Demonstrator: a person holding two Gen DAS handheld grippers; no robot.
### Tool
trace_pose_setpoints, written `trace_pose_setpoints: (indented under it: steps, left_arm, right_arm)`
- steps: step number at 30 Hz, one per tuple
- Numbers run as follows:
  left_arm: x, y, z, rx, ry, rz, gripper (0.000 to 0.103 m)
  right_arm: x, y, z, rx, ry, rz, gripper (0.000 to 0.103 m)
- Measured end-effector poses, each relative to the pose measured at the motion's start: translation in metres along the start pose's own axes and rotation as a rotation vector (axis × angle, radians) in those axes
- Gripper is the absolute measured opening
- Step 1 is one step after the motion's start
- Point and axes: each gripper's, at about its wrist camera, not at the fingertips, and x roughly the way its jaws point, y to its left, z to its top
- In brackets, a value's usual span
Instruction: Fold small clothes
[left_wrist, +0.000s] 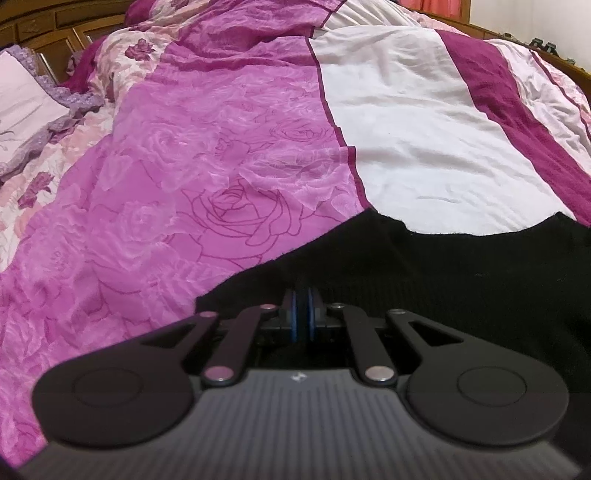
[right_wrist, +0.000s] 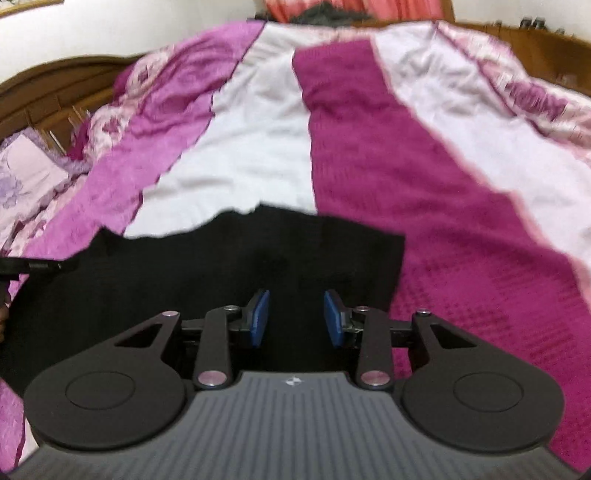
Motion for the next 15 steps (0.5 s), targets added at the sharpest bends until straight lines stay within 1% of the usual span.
trace_pose_setpoints:
  steps: [2, 4, 5, 7, 8, 9, 12, 13, 15]
  left_arm:
    - [0.000, 0.000, 0.000, -0.003, -0.002, -0.003, 0.008]
    - [-0.001, 0.000, -0.001, -0.004, -0.008, -0.009, 0.008]
    - [-0.003, 0.000, -0.001, -0.005, -0.014, -0.012, 0.008]
    - [-0.005, 0.000, -0.002, -0.004, -0.024, -0.019, 0.008]
    - [-0.005, -0.001, -0.002, 0.000, -0.027, -0.019, 0.008]
    - [-0.004, -0.001, -0.002, 0.003, -0.026, -0.017, 0.008]
    - [0.000, -0.002, -0.003, 0.000, -0.021, -0.010, 0.010]
    - [0.000, -0.002, -0.003, -0.003, -0.021, -0.010, 0.010]
    - [0.000, -0.001, -0.003, -0.007, -0.017, -0.012, 0.010]
  right_arm:
    - [0.004, -0.002, 0.002, 0.020, 0.014, 0.021, 0.040]
    - [0.003, -0.004, 0.002, 0.039, 0.020, 0.072, 0.012]
    - [0.001, -0.003, 0.003, 0.042, 0.011, 0.091, 0.003]
    - [-0.013, 0.005, 0.002, 0.001, -0.081, 0.037, 0.002]
    - [-0.021, 0.006, 0.002, -0.009, -0.133, -0.007, 0.002]
    - [-0.024, 0.004, 0.003, 0.007, -0.151, -0.025, 0.002]
    - [-0.010, -0.011, 0.001, 0.043, -0.098, -0.093, 0.002]
    - [-0.002, -0.015, -0.002, 0.043, -0.068, -0.106, 0.002]
    - [0.005, -0.016, -0.004, 0.037, -0.051, -0.105, 0.003]
